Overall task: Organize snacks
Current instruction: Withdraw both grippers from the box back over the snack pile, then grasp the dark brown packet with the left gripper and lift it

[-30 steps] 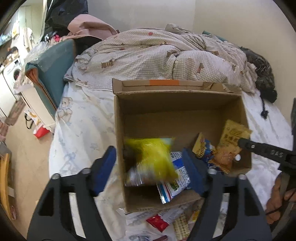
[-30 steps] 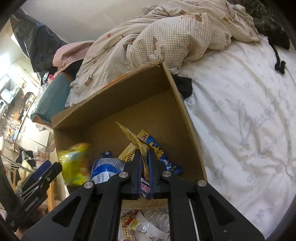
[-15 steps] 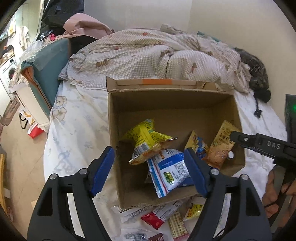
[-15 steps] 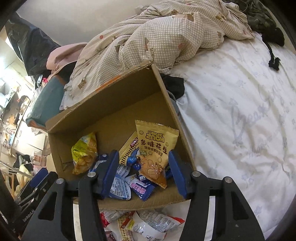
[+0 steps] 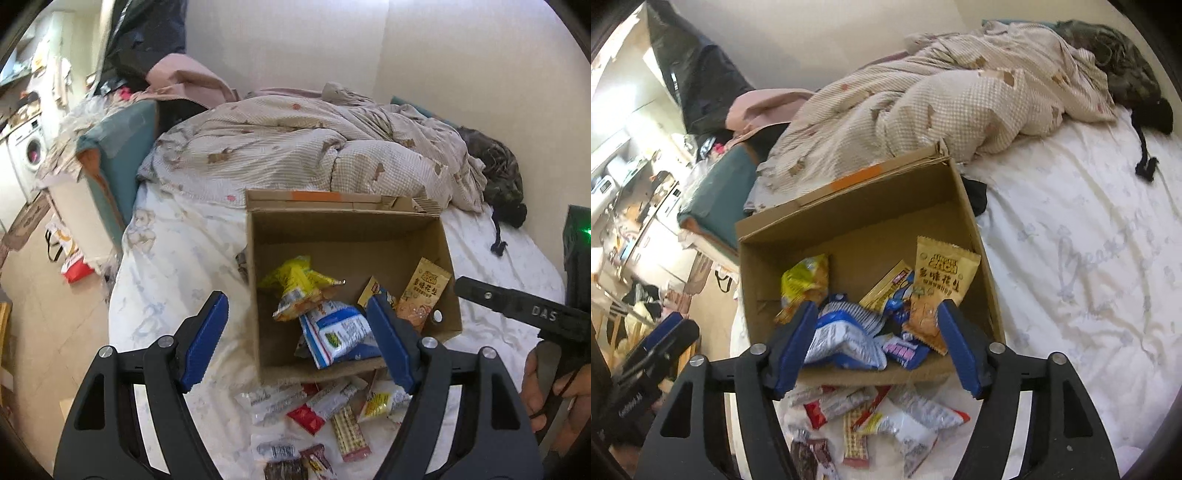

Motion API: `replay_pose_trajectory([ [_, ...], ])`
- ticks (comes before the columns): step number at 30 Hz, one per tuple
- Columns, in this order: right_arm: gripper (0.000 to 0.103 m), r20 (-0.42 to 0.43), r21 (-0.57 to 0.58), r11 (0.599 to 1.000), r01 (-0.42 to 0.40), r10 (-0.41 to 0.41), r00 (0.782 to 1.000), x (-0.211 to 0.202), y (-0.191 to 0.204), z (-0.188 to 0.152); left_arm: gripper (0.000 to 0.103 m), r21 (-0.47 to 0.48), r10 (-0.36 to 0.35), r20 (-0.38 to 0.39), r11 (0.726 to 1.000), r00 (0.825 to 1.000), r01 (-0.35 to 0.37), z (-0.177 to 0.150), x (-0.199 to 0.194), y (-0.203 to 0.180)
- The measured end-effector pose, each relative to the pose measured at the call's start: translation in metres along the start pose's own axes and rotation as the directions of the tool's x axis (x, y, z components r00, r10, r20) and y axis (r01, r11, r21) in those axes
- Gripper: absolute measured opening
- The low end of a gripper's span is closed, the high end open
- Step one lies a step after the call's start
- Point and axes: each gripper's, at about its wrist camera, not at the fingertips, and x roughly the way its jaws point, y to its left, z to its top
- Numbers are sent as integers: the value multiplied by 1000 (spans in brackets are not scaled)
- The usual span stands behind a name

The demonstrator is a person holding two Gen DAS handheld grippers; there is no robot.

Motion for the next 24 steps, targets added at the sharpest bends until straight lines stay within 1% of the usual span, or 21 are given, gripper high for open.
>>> replay_pose_trajectory([
  [3, 83, 24, -22, 1000, 5, -4, 1000, -16, 4, -11, 83, -46, -7, -9, 999, 1000, 6, -9, -11, 8],
  [5, 83, 22, -31, 1000, 4, -3, 1000, -23, 5, -19, 92, -64, 3, -9, 998, 1000, -3, -17, -20, 12],
  [8, 84, 5, -38, 999, -2, 2, 1000, -31, 7, -34, 99, -94, 22, -14, 995, 1000, -24, -28, -30, 19],
  [12, 84, -19, -33, 999, -7, 7, 1000, -40, 7, -53, 99, -113, 33, -48, 993, 998, -38, -43, -38, 22],
  [15, 84, -34, -23, 1000, -3, 2, 999, -45, 5, -65, 99, -111, 72, -72, 991, 995, -80, -55, -41, 23],
  [18, 84, -59, 1, 1000, 4, -4, 998, -46, 1, -77, 99, -124, 110, -110, 985, 988, -124, -65, -39, 27],
  [21, 84, -101, 65, 998, -2, 8, 995, -42, -8, -86, 99, -156, 139, -175, 974, 975, -167, -76, -31, 36],
  [23, 84, -131, 110, 994, -28, 42, 990, -38, -13, -89, 99, -185, 154, -236, 962, 960, -200, -84, -22, 43],
  [24, 84, -141, 123, 992, -37, 54, 989, -36, -15, -89, 99, -203, 146, -267, 958, 953, -204, -89, -18, 46],
])
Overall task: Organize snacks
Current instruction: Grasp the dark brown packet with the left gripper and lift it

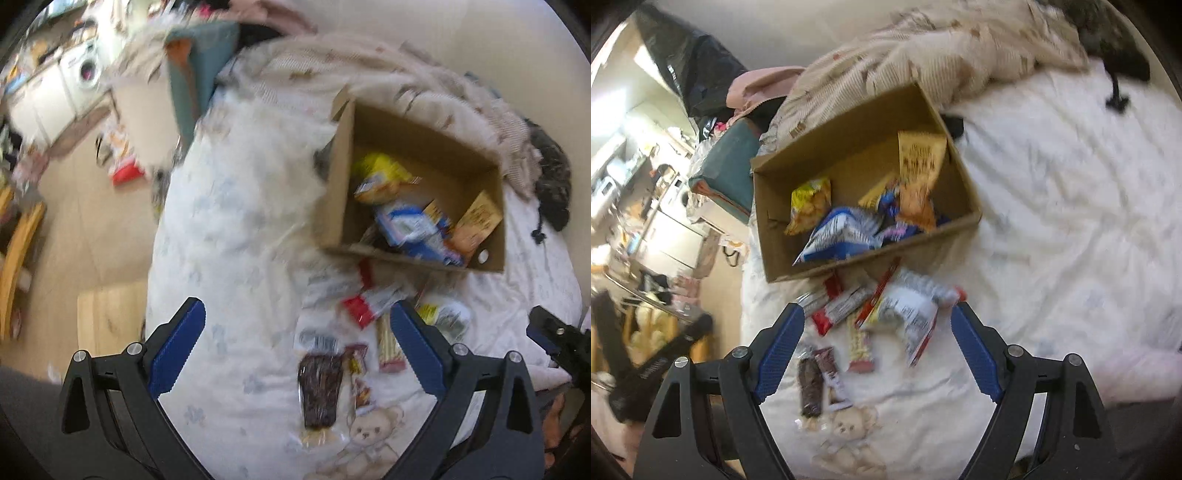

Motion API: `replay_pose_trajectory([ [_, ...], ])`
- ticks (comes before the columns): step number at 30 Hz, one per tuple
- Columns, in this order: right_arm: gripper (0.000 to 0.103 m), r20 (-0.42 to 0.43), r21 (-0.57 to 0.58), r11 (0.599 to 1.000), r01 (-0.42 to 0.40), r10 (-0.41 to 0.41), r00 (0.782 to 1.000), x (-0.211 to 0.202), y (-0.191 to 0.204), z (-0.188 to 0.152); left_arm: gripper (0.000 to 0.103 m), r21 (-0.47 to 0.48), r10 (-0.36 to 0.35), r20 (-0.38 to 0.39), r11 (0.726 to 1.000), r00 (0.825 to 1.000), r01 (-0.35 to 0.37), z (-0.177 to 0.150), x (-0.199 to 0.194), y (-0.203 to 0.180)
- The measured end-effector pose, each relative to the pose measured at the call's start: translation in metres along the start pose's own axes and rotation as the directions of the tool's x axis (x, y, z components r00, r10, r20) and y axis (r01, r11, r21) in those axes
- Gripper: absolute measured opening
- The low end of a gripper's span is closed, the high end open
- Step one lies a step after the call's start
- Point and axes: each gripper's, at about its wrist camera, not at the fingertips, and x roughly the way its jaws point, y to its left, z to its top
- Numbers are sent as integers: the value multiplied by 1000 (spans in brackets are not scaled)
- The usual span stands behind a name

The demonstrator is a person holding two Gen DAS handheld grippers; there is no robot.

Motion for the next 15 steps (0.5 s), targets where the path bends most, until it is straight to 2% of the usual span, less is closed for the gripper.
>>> replay_pose_trajectory([
  [3, 84, -3, 5, 1000, 15, -15, 1000, 3, -1, 1, 99, -28, -9, -121, 1000, 993, 5, -16, 24, 3],
  [7, 84, -15, 42, 999, -5, 5, 1000, 6, -5, 2, 97, -10, 22, -293, 1000, 956, -26, -42, 65, -3],
  [12, 84, -24, 60, 998, -15, 17, 1000, 9, -6, 2, 94, 38, 89, -383, 996, 919, -81, -61, 101, -9],
  [15, 84, -21, 63, 998, -17, 18, 1000, 7, -8, 3, 94, 93, 113, -422, 992, 899, -81, -69, 117, -20],
])
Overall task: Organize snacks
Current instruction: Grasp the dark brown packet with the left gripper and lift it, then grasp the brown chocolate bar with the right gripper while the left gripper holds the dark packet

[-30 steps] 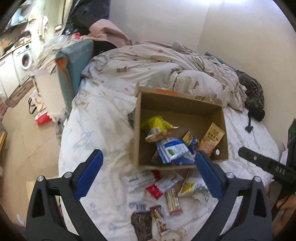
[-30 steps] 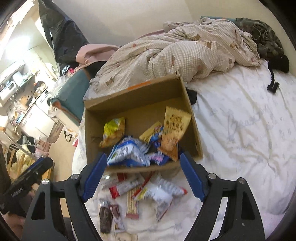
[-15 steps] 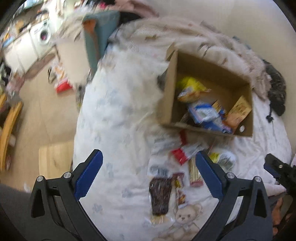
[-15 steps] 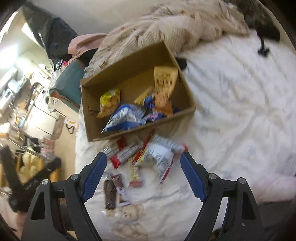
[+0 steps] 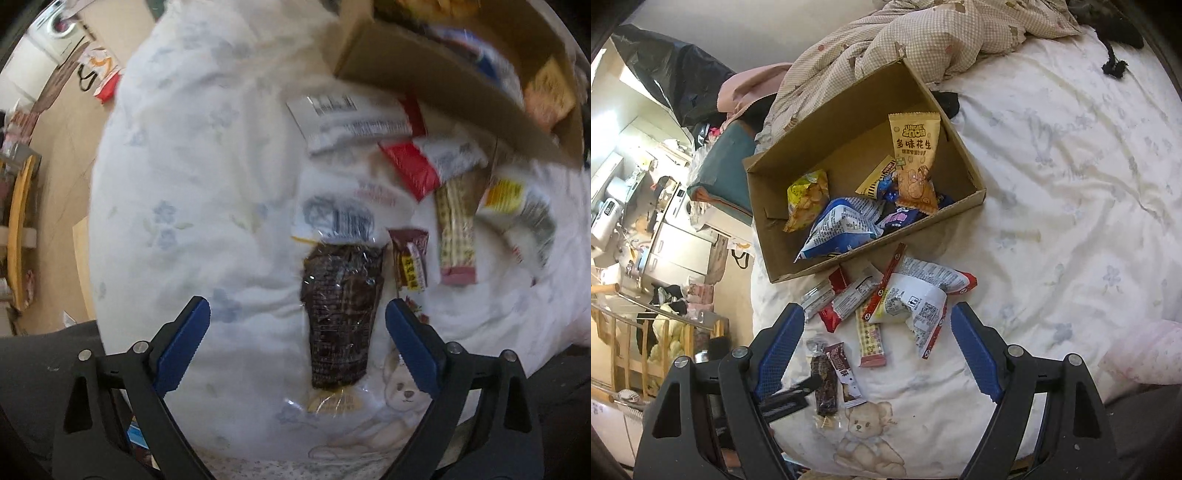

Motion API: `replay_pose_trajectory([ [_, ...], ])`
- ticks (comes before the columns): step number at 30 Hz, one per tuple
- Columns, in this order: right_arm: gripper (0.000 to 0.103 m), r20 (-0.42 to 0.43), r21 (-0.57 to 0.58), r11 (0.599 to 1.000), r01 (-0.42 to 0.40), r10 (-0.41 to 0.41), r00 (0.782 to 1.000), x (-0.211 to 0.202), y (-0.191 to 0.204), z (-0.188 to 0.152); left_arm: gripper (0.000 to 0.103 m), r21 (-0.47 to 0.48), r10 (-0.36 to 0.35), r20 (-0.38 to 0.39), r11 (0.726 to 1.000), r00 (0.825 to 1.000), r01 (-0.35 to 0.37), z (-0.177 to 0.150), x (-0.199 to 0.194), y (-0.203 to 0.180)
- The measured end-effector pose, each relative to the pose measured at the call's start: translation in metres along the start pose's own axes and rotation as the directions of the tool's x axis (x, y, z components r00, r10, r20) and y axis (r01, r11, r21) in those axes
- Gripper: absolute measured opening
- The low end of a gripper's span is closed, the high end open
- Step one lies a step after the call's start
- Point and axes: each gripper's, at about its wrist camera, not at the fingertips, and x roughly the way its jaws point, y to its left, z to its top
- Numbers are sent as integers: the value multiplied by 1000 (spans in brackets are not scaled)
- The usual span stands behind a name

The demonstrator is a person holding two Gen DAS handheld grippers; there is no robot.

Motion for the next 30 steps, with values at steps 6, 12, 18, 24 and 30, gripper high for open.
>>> replay_pose_trajectory([
  [6, 84, -13, 39, 999, -22, 23, 1000, 2, -6, 2, 95, 86, 13, -58, 996, 998, -8, -4, 20, -29],
  [12, 84, -31, 30, 999, -13, 14, 999, 7, -5, 1, 76, 76, 18, -19, 997, 1000, -16, -7, 19, -26],
  [18, 84, -48, 0, 1000, 6, -6, 999, 14, 2, -1, 51, 85, -2, -7, 996, 1000, 2, -8, 6, -24],
  [24, 84, -113, -99, 995, 13, -24, 993, 30, 21, -14, 50, 3, -13, 23, 1000, 1000, 13, -11, -18, 8],
  [30, 81, -284, -191, 980, -53, -3, 959, 73, 49, -40, 50, -115, -11, 76, 993, 997, 19, -9, -44, 47],
])
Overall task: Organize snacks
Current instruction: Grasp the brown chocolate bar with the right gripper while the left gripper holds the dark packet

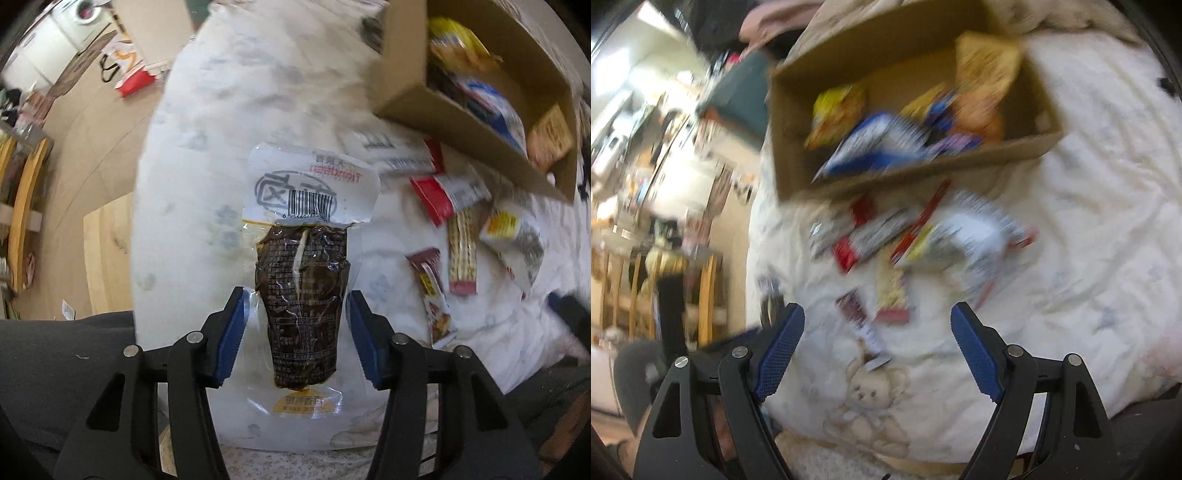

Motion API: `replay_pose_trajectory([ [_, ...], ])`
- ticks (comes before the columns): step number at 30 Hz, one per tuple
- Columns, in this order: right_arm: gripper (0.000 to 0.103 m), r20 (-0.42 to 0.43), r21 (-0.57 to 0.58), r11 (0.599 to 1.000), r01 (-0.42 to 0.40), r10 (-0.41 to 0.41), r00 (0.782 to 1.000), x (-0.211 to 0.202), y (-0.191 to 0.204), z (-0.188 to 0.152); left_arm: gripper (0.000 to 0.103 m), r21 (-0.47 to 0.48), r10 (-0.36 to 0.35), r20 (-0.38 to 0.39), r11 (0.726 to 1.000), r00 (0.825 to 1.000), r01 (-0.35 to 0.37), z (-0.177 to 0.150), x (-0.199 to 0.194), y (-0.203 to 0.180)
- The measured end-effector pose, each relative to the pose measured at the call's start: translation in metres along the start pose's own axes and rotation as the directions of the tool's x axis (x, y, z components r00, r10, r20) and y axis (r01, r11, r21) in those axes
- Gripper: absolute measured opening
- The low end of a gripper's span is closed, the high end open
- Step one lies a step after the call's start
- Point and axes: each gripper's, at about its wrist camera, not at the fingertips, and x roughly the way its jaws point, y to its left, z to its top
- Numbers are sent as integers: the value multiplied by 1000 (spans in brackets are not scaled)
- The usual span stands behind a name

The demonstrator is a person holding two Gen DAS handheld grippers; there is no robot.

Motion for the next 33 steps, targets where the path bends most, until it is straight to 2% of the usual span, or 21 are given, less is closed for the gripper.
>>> replay_pose_trajectory([
  [2, 71, -61, -33, 999, 5, -7, 998, 19, 9, -2, 50, -11, 2, 3, 1000, 1000, -2, -4, -5, 1],
  [4, 56, -142, -48, 999, 10, -17, 990, 46, 17, -6, 50, -18, 3, 1, 1000, 1000, -3, -8, -6, 0],
  [5, 53, -163, -44, 999, 10, -17, 986, 53, 18, -8, 50, -20, 7, 1, 1000, 1000, -6, -3, -7, -2],
  [8, 50, -214, -51, 998, 28, -38, 976, 78, 23, -14, 50, -26, 19, 10, 999, 1000, -19, -2, -6, -1],
  [11, 50, -218, -96, 992, 78, -97, 971, 92, 30, -17, 50, -34, 21, 6, 999, 1000, -21, -3, -7, -1],
  [14, 48, -206, -115, 990, 87, -109, 972, 96, 34, -19, 50, -36, 22, -3, 999, 1000, -22, 0, -5, 3],
  [16, 22, -190, -136, 979, 151, -175, 966, 97, 33, -19, 50, -33, 21, 2, 999, 1000, -21, 1, -5, 2],
  [18, 13, -184, -120, 981, 154, -174, 967, 95, 26, -18, 50, -28, 20, 7, 999, 1000, -20, 3, -4, 0],
  [21, 13, -173, -91, 987, 131, -146, 974, 88, 17, -15, 50, -16, 13, 4, 1000, 1000, -13, 2, -4, -5],
  [23, 13, -144, -113, 985, 129, -144, 979, 85, 20, -16, 50, -13, 11, 3, 1000, 1000, -11, 1, -3, -5],
  [28, 17, -69, -200, 969, 148, -164, 984, 73, 36, -14, 50, -20, 22, 18, 1000, 1000, -22, 1, -6, -2],
  [33, 17, -42, -240, 949, 206, -222, 974, 80, 47, -8, 50, -42, 21, 14, 999, 1000, -20, -1, -7, 3],
])
